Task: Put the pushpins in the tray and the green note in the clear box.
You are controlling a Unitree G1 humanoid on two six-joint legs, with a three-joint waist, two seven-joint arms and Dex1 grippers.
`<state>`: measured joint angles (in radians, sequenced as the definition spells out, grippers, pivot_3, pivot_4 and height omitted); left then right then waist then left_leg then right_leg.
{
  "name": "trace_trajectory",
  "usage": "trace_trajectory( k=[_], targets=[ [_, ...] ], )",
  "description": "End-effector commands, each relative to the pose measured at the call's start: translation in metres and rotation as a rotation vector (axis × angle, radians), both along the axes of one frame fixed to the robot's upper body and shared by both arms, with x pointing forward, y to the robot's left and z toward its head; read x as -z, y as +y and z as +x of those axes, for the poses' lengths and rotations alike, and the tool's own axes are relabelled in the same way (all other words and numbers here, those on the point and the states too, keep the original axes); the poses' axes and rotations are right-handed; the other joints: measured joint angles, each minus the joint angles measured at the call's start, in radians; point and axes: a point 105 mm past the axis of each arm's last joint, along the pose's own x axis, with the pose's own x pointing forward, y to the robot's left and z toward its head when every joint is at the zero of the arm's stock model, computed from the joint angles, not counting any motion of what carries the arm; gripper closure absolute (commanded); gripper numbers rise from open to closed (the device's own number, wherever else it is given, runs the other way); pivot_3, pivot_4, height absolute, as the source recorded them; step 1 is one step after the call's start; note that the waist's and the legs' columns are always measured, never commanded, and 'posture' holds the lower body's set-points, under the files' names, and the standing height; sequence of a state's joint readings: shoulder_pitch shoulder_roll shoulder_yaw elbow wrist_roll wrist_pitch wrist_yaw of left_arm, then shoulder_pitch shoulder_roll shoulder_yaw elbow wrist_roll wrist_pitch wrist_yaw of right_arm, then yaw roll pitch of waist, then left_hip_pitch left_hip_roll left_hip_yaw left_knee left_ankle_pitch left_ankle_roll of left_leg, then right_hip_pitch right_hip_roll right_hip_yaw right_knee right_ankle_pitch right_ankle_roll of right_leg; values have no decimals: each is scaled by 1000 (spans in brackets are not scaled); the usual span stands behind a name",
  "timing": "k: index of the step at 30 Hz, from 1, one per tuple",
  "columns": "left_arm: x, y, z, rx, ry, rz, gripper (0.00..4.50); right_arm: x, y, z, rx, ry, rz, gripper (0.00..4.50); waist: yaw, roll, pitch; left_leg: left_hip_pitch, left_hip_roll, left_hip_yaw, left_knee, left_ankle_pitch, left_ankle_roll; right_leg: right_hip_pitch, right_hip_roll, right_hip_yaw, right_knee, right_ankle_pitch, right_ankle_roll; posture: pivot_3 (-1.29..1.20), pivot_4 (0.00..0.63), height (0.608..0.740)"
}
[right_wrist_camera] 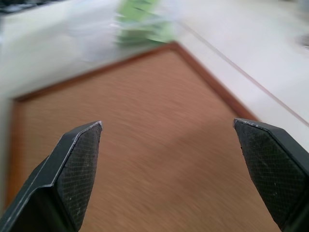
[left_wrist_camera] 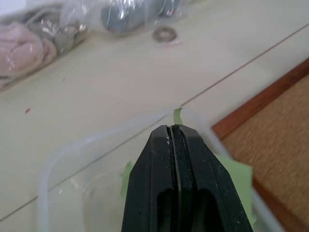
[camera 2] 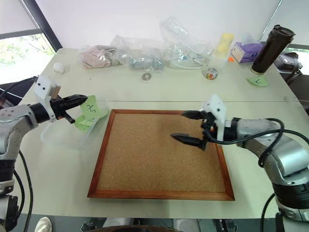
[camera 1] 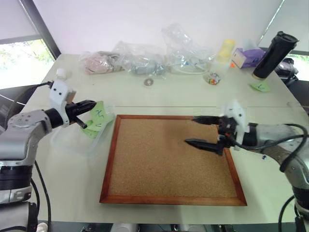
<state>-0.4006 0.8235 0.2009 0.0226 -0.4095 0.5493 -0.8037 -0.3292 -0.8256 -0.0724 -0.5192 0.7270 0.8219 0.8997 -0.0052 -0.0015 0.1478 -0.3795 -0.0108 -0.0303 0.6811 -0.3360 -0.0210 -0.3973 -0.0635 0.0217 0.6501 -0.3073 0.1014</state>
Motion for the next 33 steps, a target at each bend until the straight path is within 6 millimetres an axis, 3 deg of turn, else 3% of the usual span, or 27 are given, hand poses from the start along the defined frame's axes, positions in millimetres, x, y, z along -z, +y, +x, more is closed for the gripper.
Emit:
trace_trajectory(
  k=[1, 9, 10, 11, 15, 18, 26, 29, 33],
  targets=[
    [-2, 10, -4, -10, -23, 76, 4500, -11, 16, -6, -81, -42, 4, 30, -4, 0, 0, -1, 0, 0, 0, 0, 0, -1, 0, 0, 0, 0, 0, 0, 150, 740],
    [21, 27, -9, -43, 27, 135, 4500, -7, 23, -1, -103, -60, -17, 30, -7, 0, 0, -8, 0, 0, 1, 1, -1, -9, 0, 0, 2, 0, 0, 0, 150, 740],
    [25, 28, -10, -47, 39, 134, 3797, -6, 23, -1, -103, -61, -20, 0, -7, 0, 0, -9, 0, 0, 1, 1, -1, -10, 0, 0, 2, 0, 0, 0, 150, 740],
    [27, 29, -10, -49, 47, 133, 3468, -6, 23, 0, -104, -62, -21, 0, -7, 0, 0, -9, 0, 0, 1, 1, -1, -10, 0, 0, 2, 0, 0, 0, 150, 740],
    [33, 34, -13, -48, 65, 154, 1474, -4, 24, 0, -109, -68, -31, 0, -7, 0, 0, -9, 0, 0, 1, 1, -1, -10, 0, -1, 2, 0, 0, 0, 150, 740],
    [21, 35, -15, -33, 44, 158, 31, -3, 24, 1, -113, -75, -41, 0, -7, -1, 0, -10, 0, 0, 2, 1, -1, -10, 0, -1, 3, 0, 0, 0, 150, 740],
    [-38, 36, -13, -3, -96, 108, 31, -2, 20, 5, -117, -84, -63, 0, -7, -1, 0, -10, 0, 0, 2, 1, -1, -11, 0, -1, 3, 0, 0, 0, 150, 740],
    [-60, 23, -19, 84, -149, 83, 31, -3, 19, 6, -122, -88, -67, 0, -9, -1, 0, -10, 0, 0, 2, 1, -1, -11, 0, -2, 3, 0, 0, 0, 150, 740],
    [-67, 11, -24, 151, -167, 120, 31, -6, 16, 7, -129, -96, -82, 0, -10, -1, 0, -10, 0, 0, 2, 1, -1, -12, 0, -2, 5, 0, 0, 0, 150, 740]
  ],
)
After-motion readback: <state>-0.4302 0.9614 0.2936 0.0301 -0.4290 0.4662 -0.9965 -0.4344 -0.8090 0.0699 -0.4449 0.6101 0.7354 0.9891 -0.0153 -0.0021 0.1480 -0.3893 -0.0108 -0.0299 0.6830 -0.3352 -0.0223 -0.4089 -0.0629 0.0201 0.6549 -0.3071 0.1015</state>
